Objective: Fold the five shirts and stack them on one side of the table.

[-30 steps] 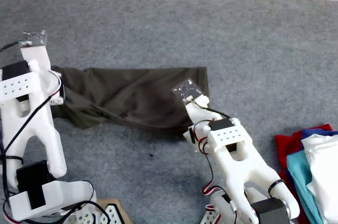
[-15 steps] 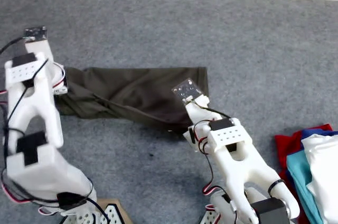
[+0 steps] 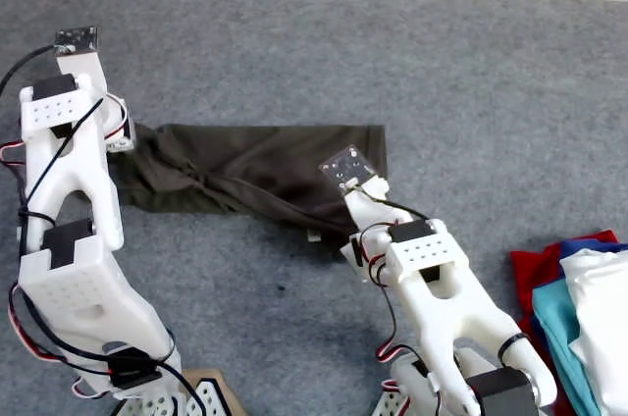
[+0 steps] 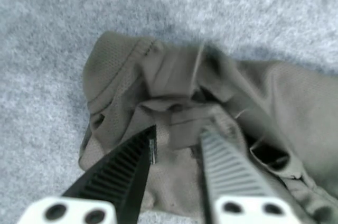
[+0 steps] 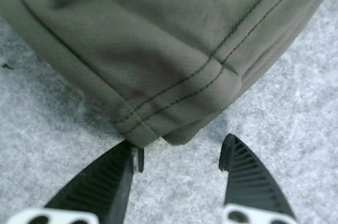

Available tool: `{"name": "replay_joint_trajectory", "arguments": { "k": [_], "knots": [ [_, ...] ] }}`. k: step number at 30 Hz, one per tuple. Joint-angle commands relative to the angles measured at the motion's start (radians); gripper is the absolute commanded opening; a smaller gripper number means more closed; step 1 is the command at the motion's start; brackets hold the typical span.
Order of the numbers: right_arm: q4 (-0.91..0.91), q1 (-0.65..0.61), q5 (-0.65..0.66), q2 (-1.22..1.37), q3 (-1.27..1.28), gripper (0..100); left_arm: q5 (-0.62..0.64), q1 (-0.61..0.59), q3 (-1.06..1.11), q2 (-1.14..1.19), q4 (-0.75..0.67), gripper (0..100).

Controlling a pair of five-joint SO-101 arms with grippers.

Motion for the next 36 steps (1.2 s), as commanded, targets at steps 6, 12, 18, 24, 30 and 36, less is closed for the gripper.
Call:
{"name": "replay_joint_trajectory", "arguments": {
  "k": [6, 12, 18, 24, 30, 36],
  "knots": [
    [-0.012, -0.01, 0.0, -0.027, 0.005, 23.6, 0.008, 0.013, -0.073, -0.015, 0.026, 32],
    [-0.013, -0.01, 0.0, -0.027, 0.007, 23.6, 0.011, 0.012, -0.196, -0.015, 0.14, 32],
    [-0.013, -0.01, 0.0, -0.027, 0.007, 23.6, 0.012, -0.008, -0.321, -0.015, 0.302, 32],
    [-0.016, -0.01, 0.0, -0.027, 0.007, 23.5, -0.109, -0.053, -0.323, -0.019, 0.502, 32],
    [-0.016, -0.01, 0.0, -0.027, 0.007, 23.5, -0.201, -0.105, -0.127, -0.171, 0.519, 32],
    [-0.016, -0.01, 0.0, -0.027, 0.007, 23.5, -0.255, -0.056, 0.326, -0.496, 0.304, 32]
  ]
}}
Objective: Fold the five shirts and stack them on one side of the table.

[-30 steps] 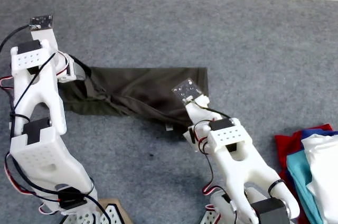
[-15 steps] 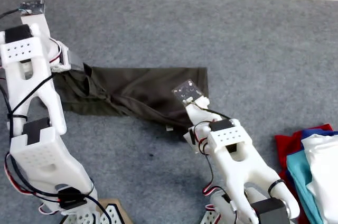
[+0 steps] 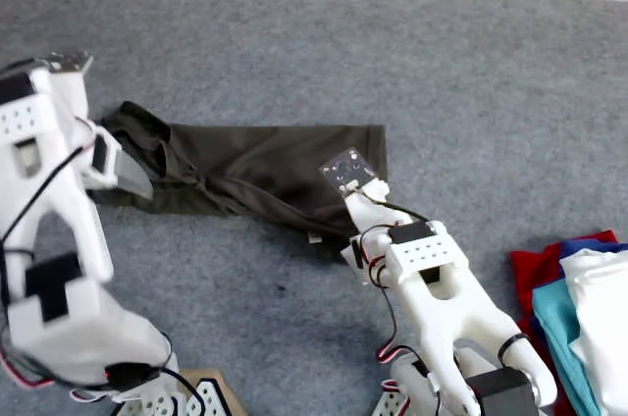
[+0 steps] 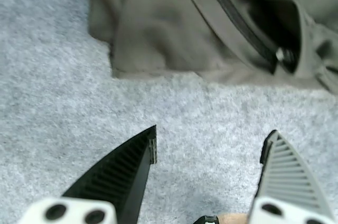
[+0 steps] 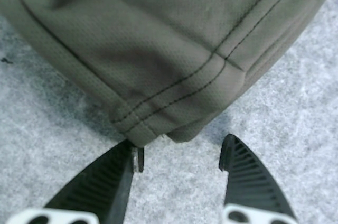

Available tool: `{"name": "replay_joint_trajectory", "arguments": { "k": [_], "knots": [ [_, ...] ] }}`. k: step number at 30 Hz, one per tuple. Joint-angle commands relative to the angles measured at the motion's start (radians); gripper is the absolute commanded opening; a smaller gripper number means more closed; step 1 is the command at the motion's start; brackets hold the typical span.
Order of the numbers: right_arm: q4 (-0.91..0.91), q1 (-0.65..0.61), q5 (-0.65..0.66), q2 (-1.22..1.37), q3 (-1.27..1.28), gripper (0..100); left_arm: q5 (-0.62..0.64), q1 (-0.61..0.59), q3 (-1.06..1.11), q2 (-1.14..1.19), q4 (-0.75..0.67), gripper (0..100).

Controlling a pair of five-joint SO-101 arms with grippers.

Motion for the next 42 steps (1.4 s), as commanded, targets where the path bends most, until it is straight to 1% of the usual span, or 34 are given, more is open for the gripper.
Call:
{"name": "replay_joint_trajectory", "arguments": {
  "k": [1, 3, 5, 8, 11, 13, 19, 21, 26, 33, 35, 42],
  "knots": [
    [-0.016, -0.01, 0.0, -0.025, -0.005, 23.5, -0.015, 0.041, 0.331, -0.3, -0.21, 32],
    [-0.016, -0.01, 0.0, -0.025, -0.005, 23.5, -0.014, 0.064, 0.44, -0.38, -0.307, 32],
    [-0.016, -0.01, 0.0, -0.025, -0.005, 23.5, -0.012, 0.09, 0.509, -0.403, -0.377, 32],
    [-0.016, -0.01, 0.0, -0.025, -0.005, 23.5, 0.026, 0.117, 0.541, -0.364, -0.451, 32],
    [-0.016, -0.01, 0.0, -0.025, -0.005, 23.5, 0.035, 0.14, 0.512, -0.262, -0.477, 32],
    [-0.016, -0.01, 0.0, -0.025, -0.005, 23.5, 0.035, 0.156, 0.466, -0.177, -0.479, 29],
    [-0.016, -0.01, 0.0, -0.027, -0.005, 23.5, 0.035, 0.168, 0.268, 0.025, -0.473, 7],
    [-0.016, -0.01, 0.0, -0.027, -0.005, 23.5, 0.035, 0.171, 0.214, 0.065, -0.473, 4],
    [-0.016, -0.01, 0.0, -0.027, -0.005, 23.5, 0.035, 0.171, 0.128, 0.105, -0.468, 4],
    [-0.016, -0.01, 0.0, -0.025, -0.005, 23.5, 0.035, 0.17, 0.068, 0.104, -0.341, 4],
    [-0.016, -0.01, 0.0, -0.025, -0.005, 23.5, 0.035, 0.17, 0.061, 0.104, -0.327, 4],
    [-0.016, -0.01, 0.0, -0.025, -0.005, 23.5, 0.035, 0.185, 0.051, 0.114, -0.439, 4]
  ]
}}
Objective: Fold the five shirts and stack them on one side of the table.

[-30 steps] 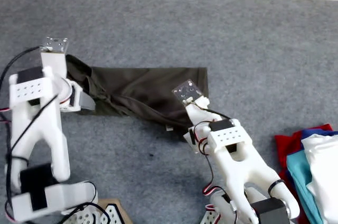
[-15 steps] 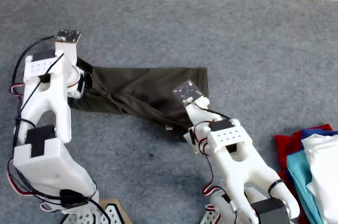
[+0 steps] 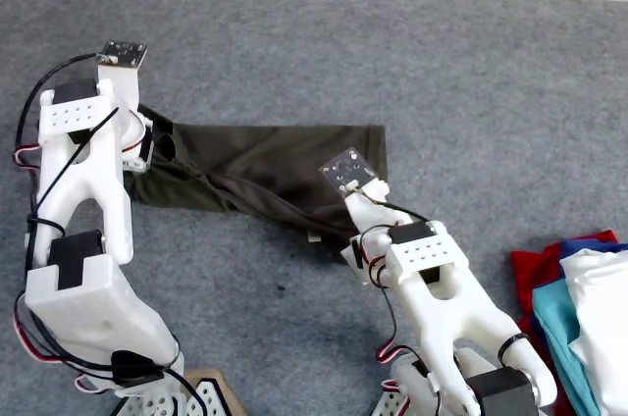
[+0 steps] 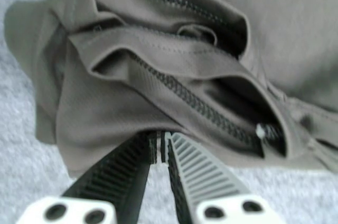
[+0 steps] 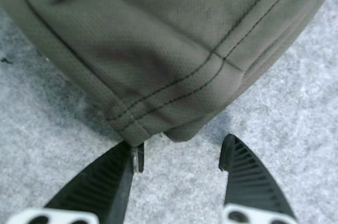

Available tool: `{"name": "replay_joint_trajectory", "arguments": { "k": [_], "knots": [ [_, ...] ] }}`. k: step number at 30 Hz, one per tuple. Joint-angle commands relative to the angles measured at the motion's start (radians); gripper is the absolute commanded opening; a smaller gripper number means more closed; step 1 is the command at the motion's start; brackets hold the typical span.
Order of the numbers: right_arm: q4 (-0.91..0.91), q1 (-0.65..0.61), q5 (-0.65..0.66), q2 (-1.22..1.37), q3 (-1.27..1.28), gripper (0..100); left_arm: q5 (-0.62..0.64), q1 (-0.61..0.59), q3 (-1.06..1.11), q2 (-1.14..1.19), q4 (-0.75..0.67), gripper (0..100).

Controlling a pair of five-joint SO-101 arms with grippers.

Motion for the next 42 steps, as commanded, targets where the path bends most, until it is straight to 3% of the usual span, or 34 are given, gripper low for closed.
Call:
{"name": "replay_joint_trajectory", "arguments": {
  "k": [1, 13, 18, 24, 30, 35, 42],
  "knots": [
    [-0.016, -0.01, 0.0, -0.025, -0.005, 23.5, 0.011, 0.036, -0.044, -0.008, -0.068, 4],
    [-0.015, -0.01, 0.0, -0.025, -0.004, 23.5, 0.011, 0.108, -0.047, -0.019, -0.068, 4],
    [-0.015, -0.01, 0.0, -0.025, -0.004, 23.5, 0.006, 0.053, -0.047, -0.019, 0.026, 4],
    [-0.015, -0.01, 0.0, -0.025, -0.004, 23.5, 0.003, -0.085, -0.038, -0.018, 0.031, 4],
    [-0.015, -0.01, 0.0, -0.025, -0.004, 23.5, -0.035, -0.157, -0.156, -0.021, 0.133, 4],
    [-0.015, -0.01, 0.0, -0.025, -0.004, 23.5, 0.029, -0.099, -0.249, -0.019, 0.153, 4],
    [-0.015, -0.01, 0.0, -0.025, -0.004, 23.5, 0.054, 0.113, -0.239, -0.002, 0.167, 4]
  ]
}}
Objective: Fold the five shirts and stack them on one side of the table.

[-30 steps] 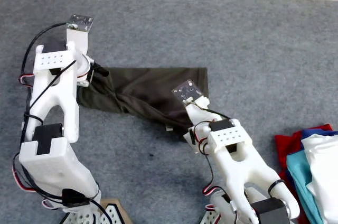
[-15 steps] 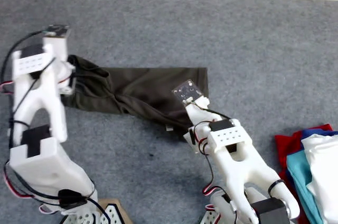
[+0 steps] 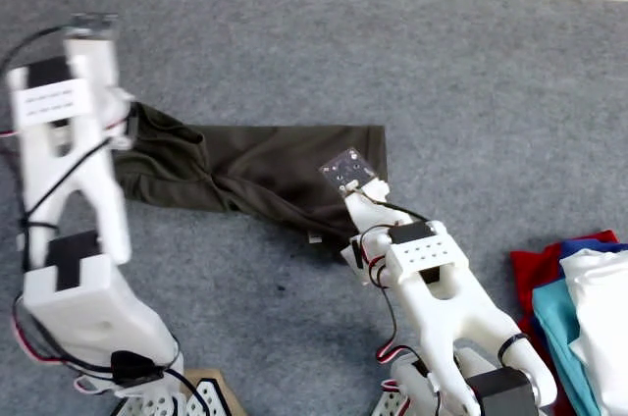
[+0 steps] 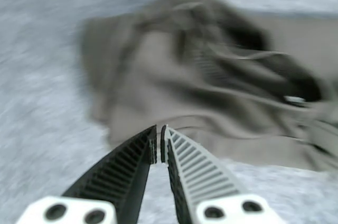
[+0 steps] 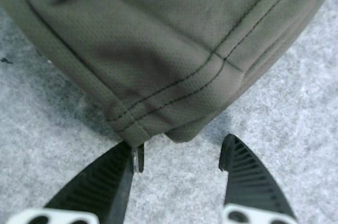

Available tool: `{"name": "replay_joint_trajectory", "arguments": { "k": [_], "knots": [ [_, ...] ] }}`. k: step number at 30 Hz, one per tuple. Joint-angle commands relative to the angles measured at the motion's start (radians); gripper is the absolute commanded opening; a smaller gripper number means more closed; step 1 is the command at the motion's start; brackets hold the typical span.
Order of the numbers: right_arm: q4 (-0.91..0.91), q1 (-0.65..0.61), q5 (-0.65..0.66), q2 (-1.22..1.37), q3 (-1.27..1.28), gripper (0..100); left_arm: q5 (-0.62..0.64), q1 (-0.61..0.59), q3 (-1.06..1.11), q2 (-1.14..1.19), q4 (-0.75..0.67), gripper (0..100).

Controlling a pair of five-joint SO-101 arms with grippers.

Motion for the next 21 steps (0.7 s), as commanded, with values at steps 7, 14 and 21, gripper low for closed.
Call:
{"name": "replay_joint_trajectory", "arguments": {
  "k": [7, 14, 21],
  "knots": [
    [-0.015, -0.005, 0.0, -0.03, -0.004, 23.5, 0.011, 0.17, -0.048, 0.137, 0.002, 4],
    [-0.015, -0.005, 0.002, -0.033, -0.004, 23.5, 0.012, 0.179, -0.306, 0.328, 0.002, 4],
    [-0.015, -0.005, 0.002, -0.027, -0.004, 23.5, 0.052, 0.209, -0.535, 0.467, 0.043, 4]
  ]
}}
